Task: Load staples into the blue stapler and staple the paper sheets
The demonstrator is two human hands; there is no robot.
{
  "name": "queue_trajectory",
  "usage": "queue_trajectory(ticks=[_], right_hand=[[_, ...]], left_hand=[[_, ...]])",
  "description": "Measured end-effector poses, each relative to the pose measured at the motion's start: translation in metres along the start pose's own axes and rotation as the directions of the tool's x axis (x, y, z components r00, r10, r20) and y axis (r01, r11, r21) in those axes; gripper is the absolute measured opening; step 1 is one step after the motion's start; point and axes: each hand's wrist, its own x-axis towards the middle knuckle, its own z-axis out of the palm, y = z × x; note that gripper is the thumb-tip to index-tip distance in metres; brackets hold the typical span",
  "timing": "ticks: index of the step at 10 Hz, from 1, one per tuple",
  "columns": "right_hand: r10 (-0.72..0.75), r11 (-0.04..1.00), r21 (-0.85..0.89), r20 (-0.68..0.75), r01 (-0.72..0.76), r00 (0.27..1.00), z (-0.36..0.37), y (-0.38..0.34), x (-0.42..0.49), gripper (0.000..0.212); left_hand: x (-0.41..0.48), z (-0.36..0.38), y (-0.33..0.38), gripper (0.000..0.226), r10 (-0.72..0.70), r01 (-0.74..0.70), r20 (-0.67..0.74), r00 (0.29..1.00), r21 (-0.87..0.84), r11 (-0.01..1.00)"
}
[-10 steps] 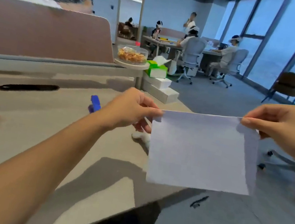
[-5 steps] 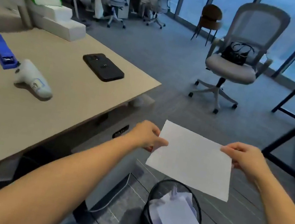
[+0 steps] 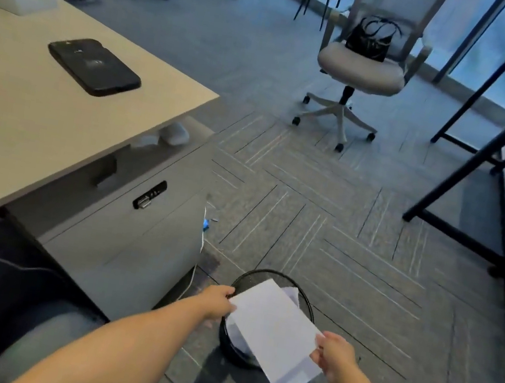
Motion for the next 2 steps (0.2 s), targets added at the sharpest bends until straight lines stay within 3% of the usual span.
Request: queue_trajectory(ticks=[1,2], right_hand=[[-0.037,0.997,-0.066,0.003,0.037,0.999,0.007,0.009,-0.001,0.055],[-0.099,0.99,-0.103,-0.001,0.099,0.995,0.005,0.009,0.014,0.057]], left_hand=[[-0.001,-0.005,-0.005,0.047,-0.034,0.036,0.018,0.999,-0.139,0.99],[0.0,-0.012,-0.001,0.033,0.002,-0.003,-0.005,1.0,-0.239,0.971]])
